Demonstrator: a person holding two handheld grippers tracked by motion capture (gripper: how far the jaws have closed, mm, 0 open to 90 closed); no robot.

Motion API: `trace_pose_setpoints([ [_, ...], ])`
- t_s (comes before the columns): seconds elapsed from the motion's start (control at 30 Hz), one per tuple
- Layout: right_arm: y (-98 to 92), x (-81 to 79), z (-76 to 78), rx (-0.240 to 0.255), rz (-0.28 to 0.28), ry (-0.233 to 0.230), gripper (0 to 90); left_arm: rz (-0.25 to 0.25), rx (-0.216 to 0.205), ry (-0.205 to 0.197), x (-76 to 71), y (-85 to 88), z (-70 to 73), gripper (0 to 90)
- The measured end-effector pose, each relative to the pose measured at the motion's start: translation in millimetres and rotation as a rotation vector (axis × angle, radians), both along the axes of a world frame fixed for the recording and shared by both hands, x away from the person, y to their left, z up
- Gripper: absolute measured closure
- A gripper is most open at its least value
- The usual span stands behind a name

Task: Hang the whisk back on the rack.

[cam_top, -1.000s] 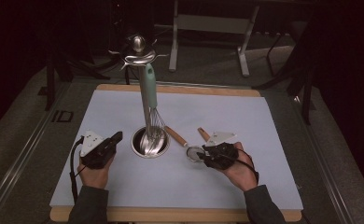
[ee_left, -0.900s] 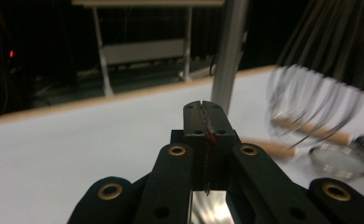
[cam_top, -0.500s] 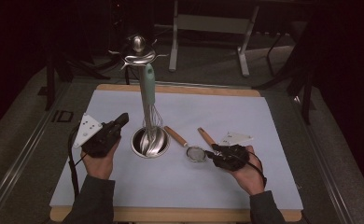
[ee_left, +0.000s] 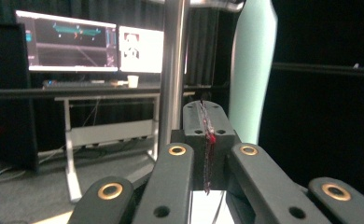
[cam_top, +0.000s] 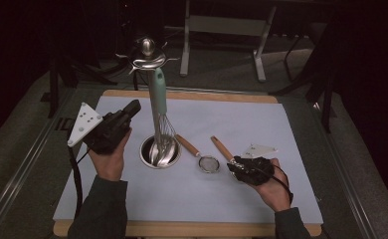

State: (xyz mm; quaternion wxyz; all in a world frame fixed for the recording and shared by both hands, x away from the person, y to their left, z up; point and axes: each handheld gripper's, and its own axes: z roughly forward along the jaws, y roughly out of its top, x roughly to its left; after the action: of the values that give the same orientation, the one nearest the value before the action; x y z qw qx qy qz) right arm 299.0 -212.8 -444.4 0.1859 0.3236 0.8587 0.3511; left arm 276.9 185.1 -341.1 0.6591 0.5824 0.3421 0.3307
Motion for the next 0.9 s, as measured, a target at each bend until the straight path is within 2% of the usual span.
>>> trace_pose_setpoints([
  [0.23,-1.8,0.5,-4.9,-0.002,-0.003,0.013,60.7,-0.007,-0.025,-0.056,2.4,-4.1,17.0,90.0],
  [0.33,-4.7,0.3,-4.0,0.033,0.006,0.025,60.3,-0.007,-0.031,-0.077,2.7,-4.2,24.6,90.0],
  [0.47,-9.7,0.2,-2.3,0.057,-0.001,0.027,60.1,-0.003,-0.068,-0.106,1.8,-2.5,33.3,90.0],
  [0.6,-14.5,0.2,-1.4,0.075,-0.012,0.029,60.1,-0.004,-0.089,-0.122,2.7,-2.2,40.7,89.9],
  [0.73,-17.0,0.4,-1.6,0.097,-0.011,0.046,59.6,-0.006,-0.076,-0.129,3.5,-5.7,43.9,89.9],
  [0.9,-17.4,0.6,-3.0,0.092,-0.015,0.050,59.5,0.002,-0.082,-0.124,7.4,-6.7,45.5,89.9],
])
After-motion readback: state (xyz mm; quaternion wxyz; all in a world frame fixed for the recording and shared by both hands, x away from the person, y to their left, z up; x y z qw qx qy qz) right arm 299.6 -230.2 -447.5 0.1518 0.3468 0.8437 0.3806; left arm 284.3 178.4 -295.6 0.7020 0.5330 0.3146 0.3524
